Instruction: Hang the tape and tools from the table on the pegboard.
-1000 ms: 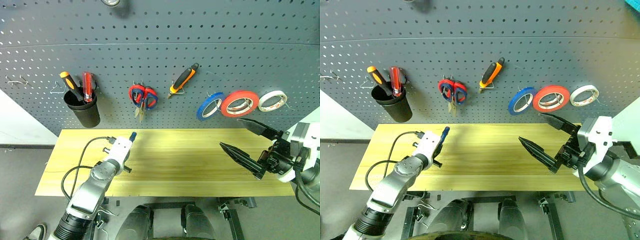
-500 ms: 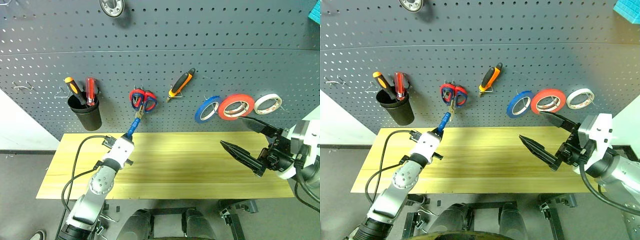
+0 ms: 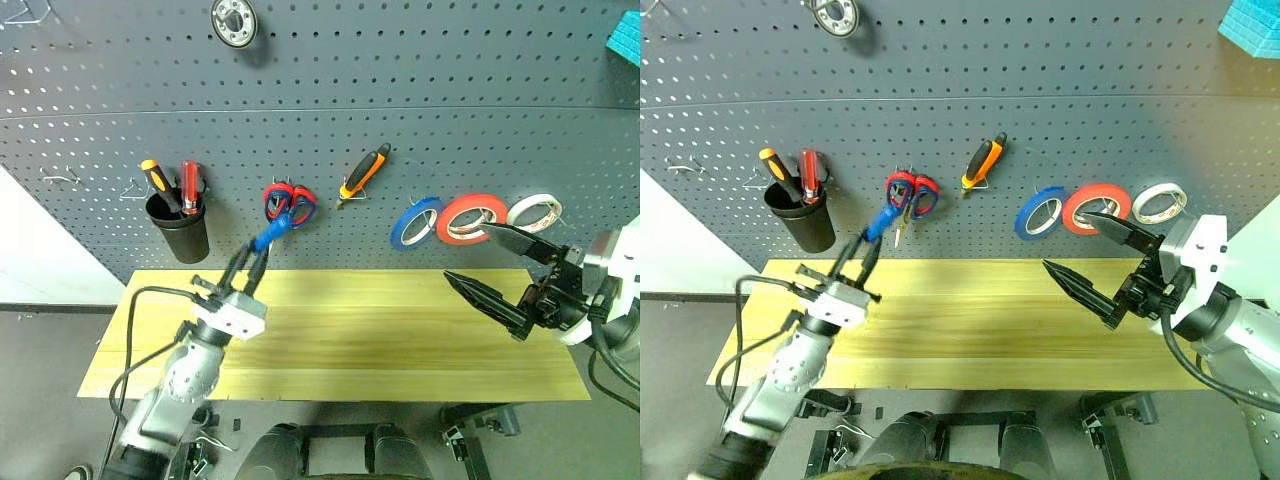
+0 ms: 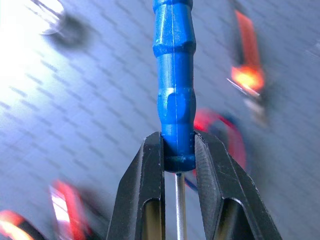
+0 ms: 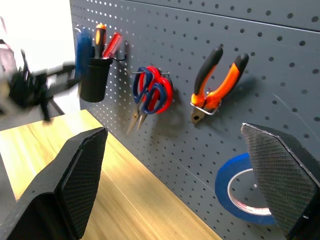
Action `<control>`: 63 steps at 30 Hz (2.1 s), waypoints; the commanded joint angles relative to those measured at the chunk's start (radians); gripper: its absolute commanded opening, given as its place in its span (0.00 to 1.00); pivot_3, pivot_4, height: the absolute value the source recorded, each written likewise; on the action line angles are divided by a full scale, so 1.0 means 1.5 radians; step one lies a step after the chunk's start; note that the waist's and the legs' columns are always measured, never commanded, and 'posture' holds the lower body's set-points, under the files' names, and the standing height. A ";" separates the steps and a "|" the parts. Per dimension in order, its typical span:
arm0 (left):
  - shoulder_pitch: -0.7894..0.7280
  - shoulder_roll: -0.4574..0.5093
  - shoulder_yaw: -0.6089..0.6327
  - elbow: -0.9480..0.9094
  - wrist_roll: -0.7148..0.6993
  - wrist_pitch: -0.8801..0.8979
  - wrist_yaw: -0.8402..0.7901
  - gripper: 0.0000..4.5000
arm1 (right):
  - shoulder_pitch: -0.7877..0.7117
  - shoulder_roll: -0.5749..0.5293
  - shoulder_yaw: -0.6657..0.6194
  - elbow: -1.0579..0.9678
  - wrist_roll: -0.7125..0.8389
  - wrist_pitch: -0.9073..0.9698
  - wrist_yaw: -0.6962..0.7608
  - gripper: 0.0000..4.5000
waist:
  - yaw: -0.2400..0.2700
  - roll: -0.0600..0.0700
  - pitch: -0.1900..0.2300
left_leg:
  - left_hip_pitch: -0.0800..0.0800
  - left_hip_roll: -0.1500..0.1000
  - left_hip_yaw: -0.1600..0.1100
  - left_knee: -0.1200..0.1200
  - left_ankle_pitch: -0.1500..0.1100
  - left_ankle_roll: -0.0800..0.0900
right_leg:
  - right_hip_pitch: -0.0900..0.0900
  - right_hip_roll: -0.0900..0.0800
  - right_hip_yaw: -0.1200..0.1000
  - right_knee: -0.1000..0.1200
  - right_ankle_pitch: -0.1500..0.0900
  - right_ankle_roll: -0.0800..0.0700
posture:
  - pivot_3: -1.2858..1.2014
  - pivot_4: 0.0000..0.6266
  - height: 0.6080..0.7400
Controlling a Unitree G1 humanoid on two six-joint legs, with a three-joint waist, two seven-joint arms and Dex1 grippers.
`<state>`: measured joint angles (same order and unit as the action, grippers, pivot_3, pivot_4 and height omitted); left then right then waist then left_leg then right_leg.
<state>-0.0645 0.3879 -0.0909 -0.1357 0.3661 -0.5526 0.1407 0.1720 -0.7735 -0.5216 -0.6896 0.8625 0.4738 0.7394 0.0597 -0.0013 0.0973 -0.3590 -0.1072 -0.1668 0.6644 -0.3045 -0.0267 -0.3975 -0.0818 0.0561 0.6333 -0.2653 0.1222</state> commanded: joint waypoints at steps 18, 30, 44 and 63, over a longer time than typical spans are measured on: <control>-0.164 -0.009 0.176 0.038 -0.012 0.108 0.045 0.11 | -0.097 -0.026 -0.005 0.004 0.059 0.009 0.042 1.00 | 0.005 -0.001 -0.005 | 0.002 0.000 0.000 0.000 0.000 0.000 | 0.002 0.000 0.001 0.000 0.000 0.000 | 0.53 0.12 0.85; -0.142 -0.015 0.203 0.067 -0.025 0.140 0.052 0.11 | -0.121 -0.078 -0.063 -0.025 0.208 0.050 -0.002 1.00 | 0.004 -0.005 0.002 | 0.002 0.000 0.000 0.000 0.000 0.001 | 0.002 0.000 0.001 0.000 0.000 0.000 | 0.51 0.20 0.85; -0.157 -0.070 0.164 0.091 -0.046 0.137 0.049 0.11 | -0.072 -0.141 -0.151 -0.054 0.299 0.109 -0.028 1.00 | 0.001 -0.007 0.025 | -0.001 0.000 0.000 0.000 -0.001 0.002 | 0.000 -0.002 0.000 -0.002 0.000 0.000 | 0.47 0.26 0.85; -0.043 -0.110 0.203 -0.036 -0.025 0.250 0.075 0.11 | -0.038 -0.153 -0.167 -0.036 0.276 0.123 -0.015 1.00 | -0.032 -0.010 0.040 | -0.009 0.000 0.000 0.000 -0.001 0.002 | -0.008 -0.002 0.000 -0.002 0.000 0.000 | 0.47 0.29 0.85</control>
<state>-0.1396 0.2246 0.1850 -0.1230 0.3088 -0.1976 0.2305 0.1185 -0.9898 -0.7426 -0.7404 1.2783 0.6641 0.7120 0.0115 -0.0161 0.1569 -0.3726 -0.1069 -0.1674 0.6638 -0.3063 -0.0236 -0.4094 -0.0851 0.0564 0.6302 -0.2656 0.1227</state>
